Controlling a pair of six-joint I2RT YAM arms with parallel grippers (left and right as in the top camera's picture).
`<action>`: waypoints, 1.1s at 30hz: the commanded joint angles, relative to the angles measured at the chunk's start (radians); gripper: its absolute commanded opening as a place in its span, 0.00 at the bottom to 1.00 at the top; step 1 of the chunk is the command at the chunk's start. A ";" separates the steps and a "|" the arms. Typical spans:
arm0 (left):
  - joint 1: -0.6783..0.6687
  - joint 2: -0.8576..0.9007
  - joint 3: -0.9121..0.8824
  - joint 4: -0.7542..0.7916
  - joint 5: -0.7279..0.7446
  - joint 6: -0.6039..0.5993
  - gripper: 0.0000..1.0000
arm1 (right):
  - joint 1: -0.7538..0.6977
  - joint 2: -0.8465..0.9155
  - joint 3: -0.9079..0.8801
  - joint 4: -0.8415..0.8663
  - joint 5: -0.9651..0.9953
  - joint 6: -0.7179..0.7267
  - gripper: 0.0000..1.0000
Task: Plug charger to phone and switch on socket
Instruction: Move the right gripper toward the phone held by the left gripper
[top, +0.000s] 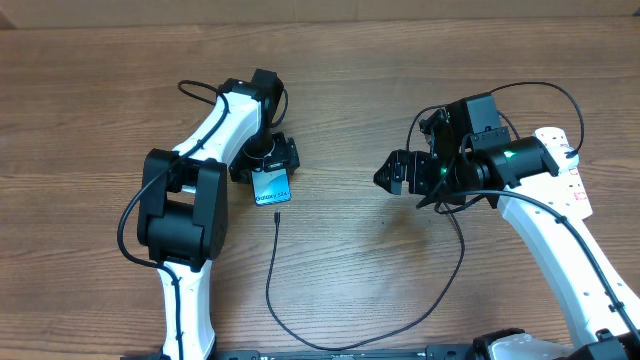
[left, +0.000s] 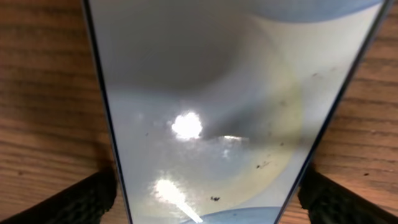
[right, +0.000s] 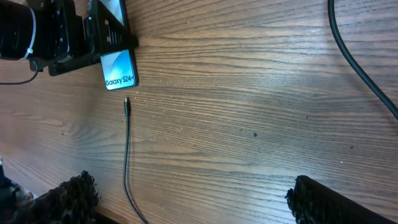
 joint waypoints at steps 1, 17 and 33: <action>-0.001 0.047 -0.026 -0.009 -0.044 -0.008 0.86 | 0.004 0.001 -0.003 0.006 -0.013 0.007 1.00; 0.068 0.047 -0.024 -0.019 0.348 0.219 0.72 | 0.121 0.070 -0.003 0.027 0.021 0.108 1.00; 0.105 0.047 -0.024 -0.021 0.506 0.307 0.74 | 0.234 0.451 -0.003 0.504 -0.173 0.165 0.96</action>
